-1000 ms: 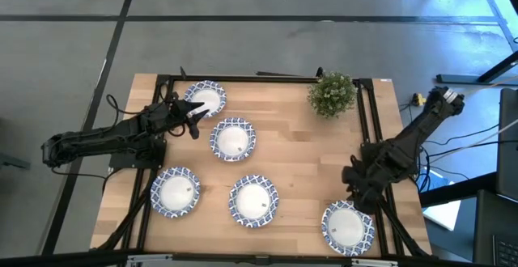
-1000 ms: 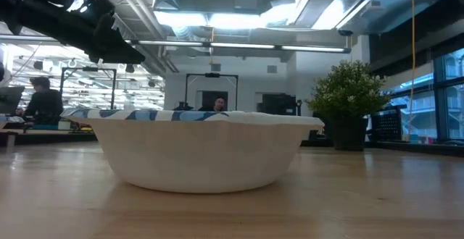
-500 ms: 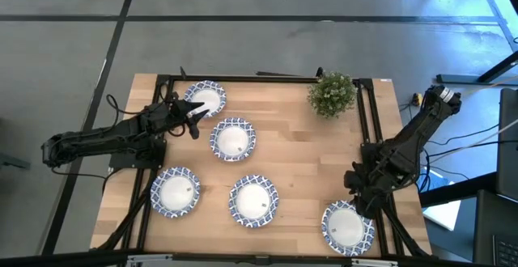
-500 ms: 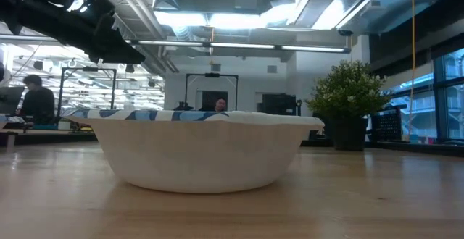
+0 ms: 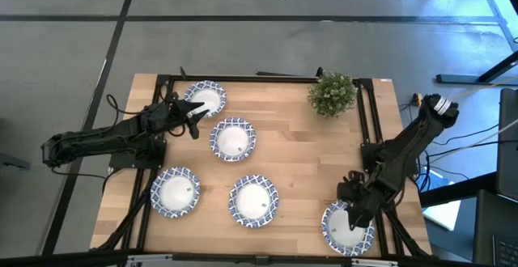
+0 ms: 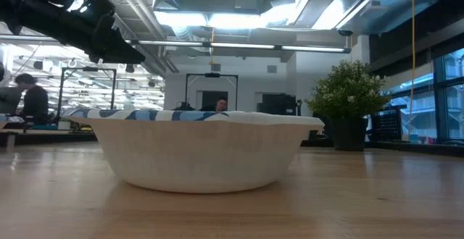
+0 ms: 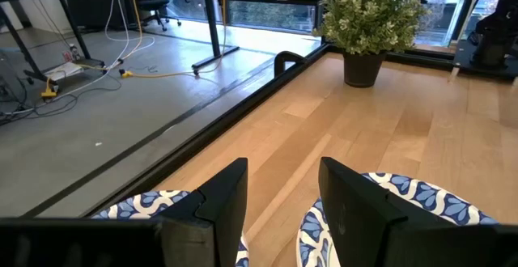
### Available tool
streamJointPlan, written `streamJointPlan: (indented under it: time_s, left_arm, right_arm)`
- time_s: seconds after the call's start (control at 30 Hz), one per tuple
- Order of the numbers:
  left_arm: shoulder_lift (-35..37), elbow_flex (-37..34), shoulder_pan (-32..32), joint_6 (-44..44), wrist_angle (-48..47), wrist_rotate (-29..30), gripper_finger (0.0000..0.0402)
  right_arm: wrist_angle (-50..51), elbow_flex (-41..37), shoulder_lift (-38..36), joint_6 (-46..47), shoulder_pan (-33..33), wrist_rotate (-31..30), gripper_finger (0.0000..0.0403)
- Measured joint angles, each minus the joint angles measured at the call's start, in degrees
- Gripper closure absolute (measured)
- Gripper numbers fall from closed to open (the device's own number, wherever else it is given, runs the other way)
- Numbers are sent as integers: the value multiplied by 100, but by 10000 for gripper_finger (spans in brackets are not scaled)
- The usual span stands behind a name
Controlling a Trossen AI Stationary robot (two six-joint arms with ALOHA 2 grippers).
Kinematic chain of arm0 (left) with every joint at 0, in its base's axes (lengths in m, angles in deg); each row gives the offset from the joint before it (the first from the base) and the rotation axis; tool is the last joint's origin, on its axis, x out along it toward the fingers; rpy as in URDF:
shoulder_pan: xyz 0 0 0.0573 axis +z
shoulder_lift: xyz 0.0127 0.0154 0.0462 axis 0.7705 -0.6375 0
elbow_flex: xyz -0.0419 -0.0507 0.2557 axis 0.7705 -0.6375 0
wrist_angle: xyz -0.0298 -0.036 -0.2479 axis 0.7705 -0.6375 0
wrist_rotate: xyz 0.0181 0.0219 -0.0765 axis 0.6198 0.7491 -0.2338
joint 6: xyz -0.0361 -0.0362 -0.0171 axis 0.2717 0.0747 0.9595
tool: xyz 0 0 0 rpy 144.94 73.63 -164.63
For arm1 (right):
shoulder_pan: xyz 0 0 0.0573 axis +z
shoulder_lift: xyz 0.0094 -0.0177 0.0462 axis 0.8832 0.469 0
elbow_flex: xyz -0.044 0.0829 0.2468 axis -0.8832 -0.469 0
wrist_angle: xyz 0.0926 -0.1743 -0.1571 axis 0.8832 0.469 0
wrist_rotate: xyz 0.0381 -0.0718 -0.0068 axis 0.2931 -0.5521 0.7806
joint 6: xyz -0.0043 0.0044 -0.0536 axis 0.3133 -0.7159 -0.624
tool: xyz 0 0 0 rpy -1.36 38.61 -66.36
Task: Nest bowls inside each other
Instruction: Stack the white patterned bowl on the other white patterned bowls
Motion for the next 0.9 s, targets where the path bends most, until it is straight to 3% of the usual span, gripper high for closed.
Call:
streamJointPlan:
  time_s: [0.37,0.9]
  left_arm:
    - [0,0,-2,13,0,-45,253]
    - [0,0,-2,10,0,-44,253]
  right_arm:
    - [-43,0,369,153,30,5,174]
    - [-53,5,361,145,30,13,373]
